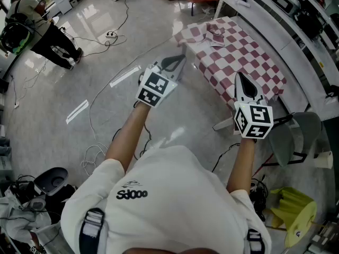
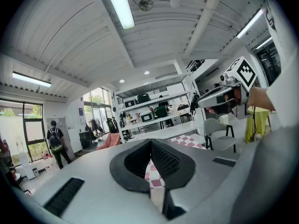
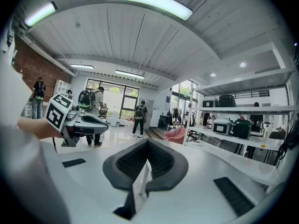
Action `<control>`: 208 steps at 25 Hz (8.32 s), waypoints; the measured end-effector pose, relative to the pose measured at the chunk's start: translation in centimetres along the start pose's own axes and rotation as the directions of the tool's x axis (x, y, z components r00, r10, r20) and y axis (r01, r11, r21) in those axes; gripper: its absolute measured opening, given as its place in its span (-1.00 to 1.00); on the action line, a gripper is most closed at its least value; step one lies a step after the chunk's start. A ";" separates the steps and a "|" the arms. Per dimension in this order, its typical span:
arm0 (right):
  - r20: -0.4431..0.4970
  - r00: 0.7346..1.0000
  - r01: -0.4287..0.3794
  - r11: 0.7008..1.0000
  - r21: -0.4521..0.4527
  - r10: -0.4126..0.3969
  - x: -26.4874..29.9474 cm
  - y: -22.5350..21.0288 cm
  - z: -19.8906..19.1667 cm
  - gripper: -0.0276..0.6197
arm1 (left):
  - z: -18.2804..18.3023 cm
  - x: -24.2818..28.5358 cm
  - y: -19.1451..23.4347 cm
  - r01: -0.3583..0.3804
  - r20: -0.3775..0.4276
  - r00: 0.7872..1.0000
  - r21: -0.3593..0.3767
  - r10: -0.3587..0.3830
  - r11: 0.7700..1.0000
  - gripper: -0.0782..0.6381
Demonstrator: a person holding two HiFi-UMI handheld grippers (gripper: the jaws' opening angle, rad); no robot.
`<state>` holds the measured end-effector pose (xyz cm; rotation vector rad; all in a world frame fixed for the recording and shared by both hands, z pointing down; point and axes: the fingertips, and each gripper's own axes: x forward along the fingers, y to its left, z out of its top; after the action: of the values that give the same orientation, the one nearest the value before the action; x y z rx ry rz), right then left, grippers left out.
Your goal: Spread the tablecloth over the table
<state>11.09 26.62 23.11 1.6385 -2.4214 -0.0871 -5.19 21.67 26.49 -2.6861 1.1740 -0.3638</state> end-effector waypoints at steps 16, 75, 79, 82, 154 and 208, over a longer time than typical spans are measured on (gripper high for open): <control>0.026 1.000 -0.013 0.999 0.038 0.012 -0.1 -3.8 -1.4 -0.85 | -0.1 2.9 -2.3 -0.023 -0.020 1.000 -0.007 0.023 1.000 -0.70; -0.235 0.969 0.106 0.987 0.123 -0.075 39.4 -17.3 -12.4 -0.85 | -20.3 38.2 20.8 0.175 -0.286 0.931 -0.192 -0.225 0.966 -0.50; -0.275 0.961 0.082 0.985 0.151 -0.038 41.4 -18.6 -15.0 -0.85 | -24.3 41.1 19.9 0.184 -0.365 0.893 -0.239 -0.264 0.953 -0.34; -0.301 0.953 0.076 0.982 0.175 -0.021 43.0 -19.8 -16.8 -0.85 | -28.0 43.2 19.5 0.188 -0.433 0.855 -0.253 -0.285 0.949 -0.24; -0.427 0.887 -0.081 0.971 0.225 0.173 48.4 -11.0 -24.7 -0.85 | -52.8 28.1 30.8 -0.418 -0.775 0.632 -0.344 -0.003 0.841 -0.70; -0.465 0.884 0.126 0.938 0.322 0.041 43.5 -20.3 -28.4 -0.85 | -38.9 52.7 9.4 0.390 -0.657 0.624 -0.207 -0.423 0.897 -0.33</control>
<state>20.05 -19.17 53.67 1.6076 -2.1012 0.6871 11.40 -26.41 68.83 -2.9143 0.6416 -1.5489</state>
